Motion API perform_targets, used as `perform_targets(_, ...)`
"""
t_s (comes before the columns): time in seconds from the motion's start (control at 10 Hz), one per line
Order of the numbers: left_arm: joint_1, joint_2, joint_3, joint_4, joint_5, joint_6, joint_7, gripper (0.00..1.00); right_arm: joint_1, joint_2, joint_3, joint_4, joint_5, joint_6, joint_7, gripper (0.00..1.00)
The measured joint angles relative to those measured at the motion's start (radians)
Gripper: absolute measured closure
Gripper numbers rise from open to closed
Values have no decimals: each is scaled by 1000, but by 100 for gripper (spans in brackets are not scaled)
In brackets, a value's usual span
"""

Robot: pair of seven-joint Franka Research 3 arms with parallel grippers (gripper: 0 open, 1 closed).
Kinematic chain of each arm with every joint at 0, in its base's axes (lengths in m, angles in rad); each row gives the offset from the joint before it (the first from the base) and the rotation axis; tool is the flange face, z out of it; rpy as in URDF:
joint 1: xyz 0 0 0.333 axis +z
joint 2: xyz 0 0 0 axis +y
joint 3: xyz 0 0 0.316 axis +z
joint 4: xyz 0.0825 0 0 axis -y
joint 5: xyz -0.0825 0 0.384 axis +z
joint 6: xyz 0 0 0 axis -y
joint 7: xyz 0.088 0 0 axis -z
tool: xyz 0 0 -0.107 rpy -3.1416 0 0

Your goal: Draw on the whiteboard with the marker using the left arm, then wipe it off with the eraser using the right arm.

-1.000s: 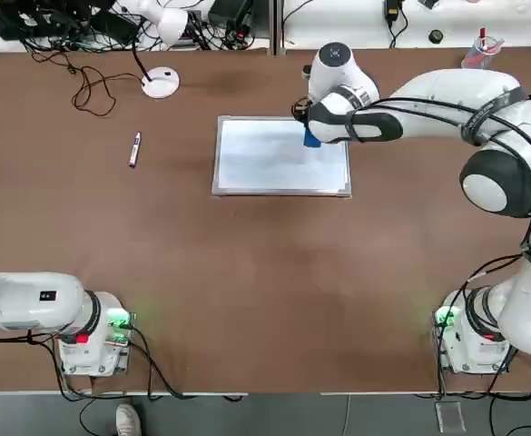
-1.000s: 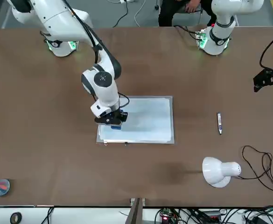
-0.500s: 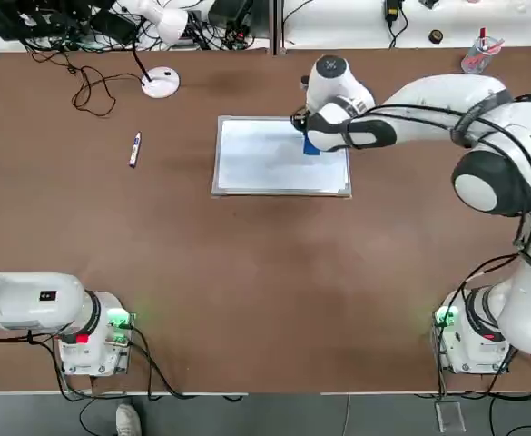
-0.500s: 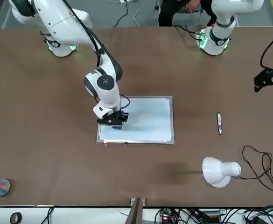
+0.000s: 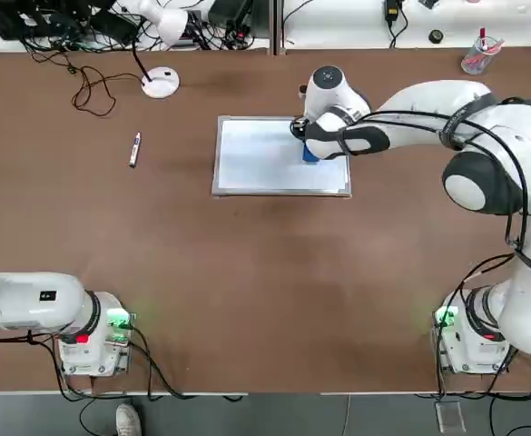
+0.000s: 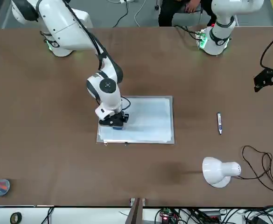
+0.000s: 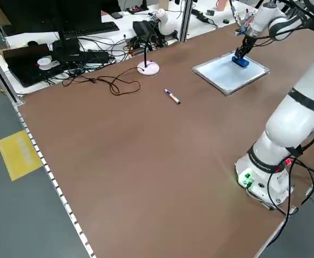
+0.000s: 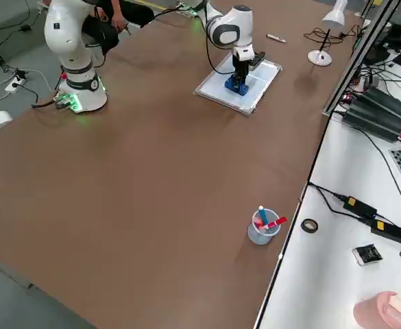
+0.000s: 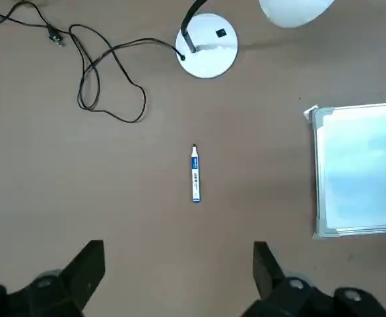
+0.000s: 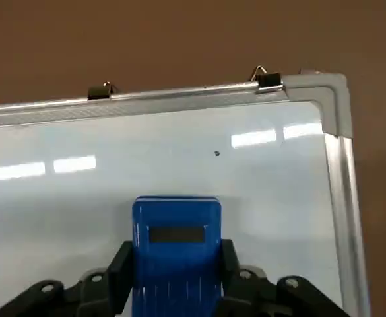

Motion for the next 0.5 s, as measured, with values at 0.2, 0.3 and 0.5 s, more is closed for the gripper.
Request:
perform_targets(0.2, 0, 0, 0, -1, 0, 0, 0, 0, 23, 14, -1, 9, -4, 24, 34, 44)
perform_targets(0.3, 0, 1, 0, -2, 0, 0, 0, 0, 39, 22, -2, 20, -7, 27, 57, 44)
perform_targets(0.5, 0, 1, 0, -2, 0, 0, 0, 0, 73, 40, -3, 48, -8, 27, 100, 44)
